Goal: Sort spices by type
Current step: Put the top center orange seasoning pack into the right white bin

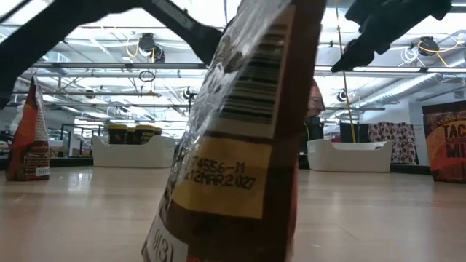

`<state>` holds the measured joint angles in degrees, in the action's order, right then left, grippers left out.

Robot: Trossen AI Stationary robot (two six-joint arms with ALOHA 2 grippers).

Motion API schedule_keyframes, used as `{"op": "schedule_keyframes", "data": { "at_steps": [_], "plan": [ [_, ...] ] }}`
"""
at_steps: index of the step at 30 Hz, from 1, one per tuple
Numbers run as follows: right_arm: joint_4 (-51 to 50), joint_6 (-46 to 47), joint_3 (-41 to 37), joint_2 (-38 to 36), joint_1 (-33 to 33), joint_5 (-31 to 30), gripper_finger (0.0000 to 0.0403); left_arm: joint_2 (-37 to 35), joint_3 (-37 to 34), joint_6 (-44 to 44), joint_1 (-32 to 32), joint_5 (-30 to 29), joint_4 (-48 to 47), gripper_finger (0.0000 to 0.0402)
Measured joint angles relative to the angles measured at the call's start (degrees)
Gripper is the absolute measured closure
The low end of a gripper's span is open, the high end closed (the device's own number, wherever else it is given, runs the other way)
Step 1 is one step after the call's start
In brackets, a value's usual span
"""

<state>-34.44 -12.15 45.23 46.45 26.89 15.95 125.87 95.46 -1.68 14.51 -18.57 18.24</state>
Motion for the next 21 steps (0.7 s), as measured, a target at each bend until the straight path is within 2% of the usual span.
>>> {"op": "schedule_keyframes", "data": {
  "at_steps": [5,8,13,17,21],
  "plan": [
    [-0.06,0.25,0.00,-3.56,0.00,-4.58,0.0101,5.57,0.20,-1.61,0.32,-1.24,13.84,0.0400],
    [-0.01,0.32,0.00,-5.49,0.00,-5.53,0.0101,8.15,1.63,-0.75,0.36,-2.73,17.08,0.0400],
    [0.63,0.08,0.00,-7.14,0.00,-5.49,0.0101,14.35,12.45,2.99,0.43,-2.11,15.91,0.0401],
    [0.35,0.04,0.02,-7.37,0.00,-5.49,0.0101,20.18,24.51,6.51,0.35,-1.40,5.67,0.0401],
    [-0.24,-0.03,0.02,-7.33,0.00,-5.49,0.0101,24.10,33.22,6.55,0.74,-1.25,2.30,0.0401]
  ]
}}
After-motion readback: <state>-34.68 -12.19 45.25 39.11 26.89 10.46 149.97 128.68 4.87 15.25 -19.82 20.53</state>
